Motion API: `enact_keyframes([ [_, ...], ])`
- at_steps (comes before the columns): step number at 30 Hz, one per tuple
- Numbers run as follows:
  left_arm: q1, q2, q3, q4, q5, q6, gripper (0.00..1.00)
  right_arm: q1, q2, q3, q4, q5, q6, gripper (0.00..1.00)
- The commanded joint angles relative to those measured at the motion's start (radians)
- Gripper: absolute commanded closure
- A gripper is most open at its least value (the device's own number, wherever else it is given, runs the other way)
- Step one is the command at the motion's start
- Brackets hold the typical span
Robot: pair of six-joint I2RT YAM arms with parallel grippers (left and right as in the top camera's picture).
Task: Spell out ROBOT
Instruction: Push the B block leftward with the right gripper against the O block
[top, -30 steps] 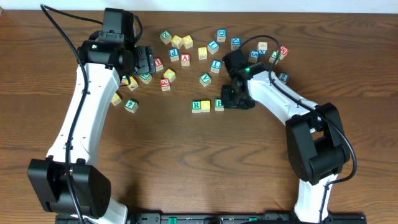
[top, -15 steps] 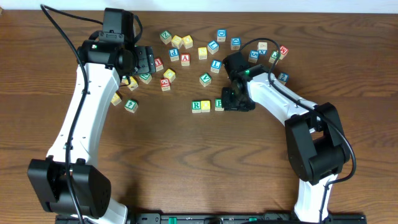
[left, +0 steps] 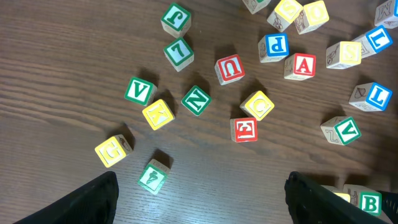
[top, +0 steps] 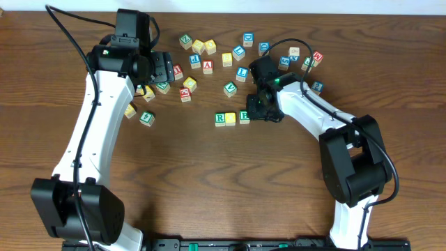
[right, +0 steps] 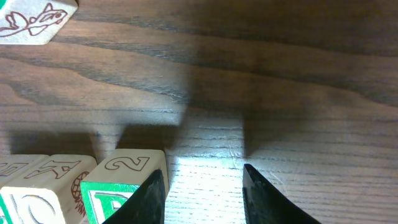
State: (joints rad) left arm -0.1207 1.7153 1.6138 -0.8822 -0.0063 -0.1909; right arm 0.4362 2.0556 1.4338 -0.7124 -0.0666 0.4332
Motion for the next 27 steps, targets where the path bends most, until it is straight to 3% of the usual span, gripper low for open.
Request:
enact_keyframes([
  [1, 0.0, 0.01, -0.01, 0.0, -0.005, -0.012, 0.15, 0.002, 0.025, -0.003, 0.002, 0.005, -0.023, 0.64],
  [27, 0.0, 0.01, -0.01, 0.0, -0.005, -0.012, 0.16, 0.014, 0.025, -0.003, 0.019, -0.038, -0.111, 0.65],
])
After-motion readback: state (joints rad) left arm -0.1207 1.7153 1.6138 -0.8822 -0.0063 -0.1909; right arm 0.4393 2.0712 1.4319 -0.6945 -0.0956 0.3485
